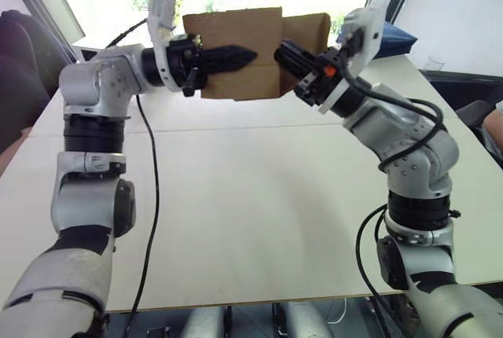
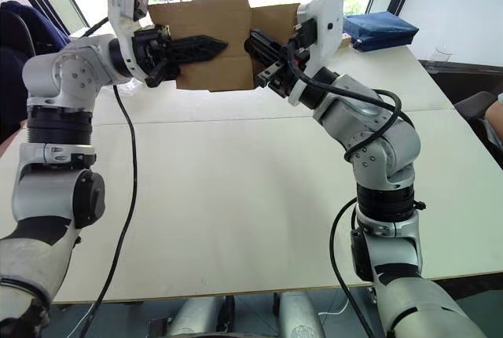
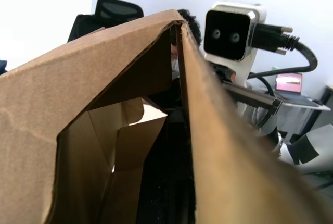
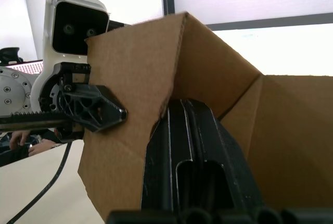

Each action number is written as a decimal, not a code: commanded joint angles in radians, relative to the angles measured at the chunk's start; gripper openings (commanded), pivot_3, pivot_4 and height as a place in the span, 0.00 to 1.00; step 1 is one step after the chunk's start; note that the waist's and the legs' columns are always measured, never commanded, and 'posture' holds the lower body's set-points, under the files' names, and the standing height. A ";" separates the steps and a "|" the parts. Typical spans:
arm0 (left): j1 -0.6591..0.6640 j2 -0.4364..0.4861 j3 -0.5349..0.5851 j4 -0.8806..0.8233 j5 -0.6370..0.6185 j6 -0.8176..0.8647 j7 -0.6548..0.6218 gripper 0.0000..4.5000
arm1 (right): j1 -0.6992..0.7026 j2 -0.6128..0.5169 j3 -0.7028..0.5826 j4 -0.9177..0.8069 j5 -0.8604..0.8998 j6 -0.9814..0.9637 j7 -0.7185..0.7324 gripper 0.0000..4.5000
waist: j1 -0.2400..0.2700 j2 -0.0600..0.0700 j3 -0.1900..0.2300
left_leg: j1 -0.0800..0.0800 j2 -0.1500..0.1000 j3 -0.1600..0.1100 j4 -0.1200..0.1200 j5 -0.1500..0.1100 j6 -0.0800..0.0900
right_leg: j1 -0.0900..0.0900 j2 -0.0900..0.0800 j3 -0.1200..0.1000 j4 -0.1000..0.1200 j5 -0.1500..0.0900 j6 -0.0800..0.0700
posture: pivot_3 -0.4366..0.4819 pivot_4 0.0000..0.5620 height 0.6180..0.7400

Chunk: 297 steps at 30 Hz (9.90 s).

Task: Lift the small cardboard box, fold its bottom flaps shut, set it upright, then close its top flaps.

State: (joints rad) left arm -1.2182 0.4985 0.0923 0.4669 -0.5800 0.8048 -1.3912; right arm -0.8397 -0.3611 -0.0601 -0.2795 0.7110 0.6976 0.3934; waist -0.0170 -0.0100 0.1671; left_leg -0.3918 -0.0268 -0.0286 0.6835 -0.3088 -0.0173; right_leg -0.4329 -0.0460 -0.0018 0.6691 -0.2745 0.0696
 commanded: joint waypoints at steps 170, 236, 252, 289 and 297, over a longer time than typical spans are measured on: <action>0.038 -0.026 0.065 -0.125 -0.205 0.074 0.215 0.00 | 0.101 0.346 -0.206 0.139 0.566 -0.080 -0.084 0.51 | -0.001 0.000 0.000 | 0.000 0.000 0.000 -0.001 0.000 0.000 | 0.000 0.000 0.000 0.000 0.000 0.000 | 0.48 0.27 1.00; 0.085 -0.078 0.094 -0.135 -0.217 0.069 0.248 0.00 | 0.169 0.437 -0.165 0.025 0.608 -0.188 -0.221 0.51 | -0.002 0.000 0.000 | 0.000 0.000 0.000 -0.001 0.000 0.000 | 0.000 0.000 0.000 0.000 0.000 0.000 | 0.48 0.27 1.00; 0.079 -0.068 0.116 -0.130 -0.232 0.095 0.252 0.00 | 0.180 0.447 -0.135 0.056 0.503 -0.234 -0.217 0.51 | -0.002 0.000 0.000 | 0.000 0.000 0.000 -0.001 0.000 0.000 | 0.000 0.000 0.000 0.000 0.000 0.000 | 0.48 0.27 1.00; 0.084 -0.133 0.119 -0.135 -0.253 0.083 0.311 0.00 | 0.151 0.546 -0.066 0.056 0.453 -0.261 -0.212 0.51 | -0.002 0.000 0.000 | 0.000 0.000 0.000 -0.001 0.000 0.000 | 0.000 0.000 0.000 -0.001 0.000 0.000 | 0.48 0.27 1.00; 0.087 -0.137 0.119 -0.121 -0.241 0.070 0.321 0.00 | 0.135 0.535 0.004 0.082 0.252 -0.329 -0.223 0.51 | -0.003 0.000 0.000 | 0.000 0.000 0.000 -0.001 0.000 0.000 | -0.001 0.000 0.000 -0.001 0.000 0.000 | 0.48 0.27 1.00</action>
State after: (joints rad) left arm -1.1115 0.3721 0.2184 0.3773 -0.8142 0.8879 -1.0660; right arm -0.6625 0.1348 -0.1338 -0.1918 0.9803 0.3517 0.1592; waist -0.0195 -0.0096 0.1674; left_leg -0.3914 -0.0265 -0.0289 0.6823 -0.3087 -0.0175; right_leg -0.4334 -0.0462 -0.0015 0.6686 -0.2744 0.0697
